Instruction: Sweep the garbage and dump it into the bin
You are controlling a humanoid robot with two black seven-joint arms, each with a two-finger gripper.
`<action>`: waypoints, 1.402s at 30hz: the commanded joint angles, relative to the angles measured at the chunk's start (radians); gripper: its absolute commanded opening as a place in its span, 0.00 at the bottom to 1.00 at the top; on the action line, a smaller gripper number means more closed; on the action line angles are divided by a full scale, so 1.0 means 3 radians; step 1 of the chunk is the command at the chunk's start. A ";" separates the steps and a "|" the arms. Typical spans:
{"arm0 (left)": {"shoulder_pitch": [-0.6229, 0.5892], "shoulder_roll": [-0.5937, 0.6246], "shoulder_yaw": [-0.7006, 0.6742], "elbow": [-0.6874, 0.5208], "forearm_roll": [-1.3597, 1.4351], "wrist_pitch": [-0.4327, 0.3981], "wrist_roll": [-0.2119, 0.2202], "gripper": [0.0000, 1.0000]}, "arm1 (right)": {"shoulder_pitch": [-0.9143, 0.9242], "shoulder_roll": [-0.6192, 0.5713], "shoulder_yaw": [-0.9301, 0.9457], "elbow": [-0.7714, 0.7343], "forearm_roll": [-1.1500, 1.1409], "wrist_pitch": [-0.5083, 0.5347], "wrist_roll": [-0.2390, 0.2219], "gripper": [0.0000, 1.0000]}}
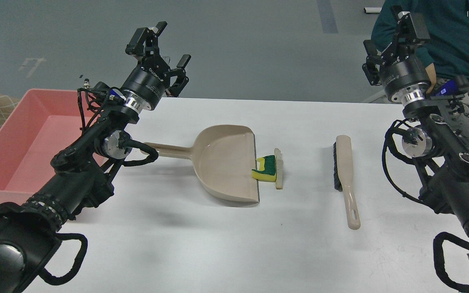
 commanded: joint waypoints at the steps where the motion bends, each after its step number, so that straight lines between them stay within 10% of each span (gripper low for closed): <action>1: 0.0006 -0.0001 0.0005 0.0000 0.0007 0.0025 0.0004 0.98 | -0.0002 -0.0004 0.0034 -0.0003 0.0000 -0.0002 0.0000 1.00; 42: -0.0076 -0.0011 0.0097 0.0158 -0.0039 0.0102 0.0132 0.98 | 0.0054 -0.0034 0.0060 0.0033 0.0005 -0.0068 -0.0005 1.00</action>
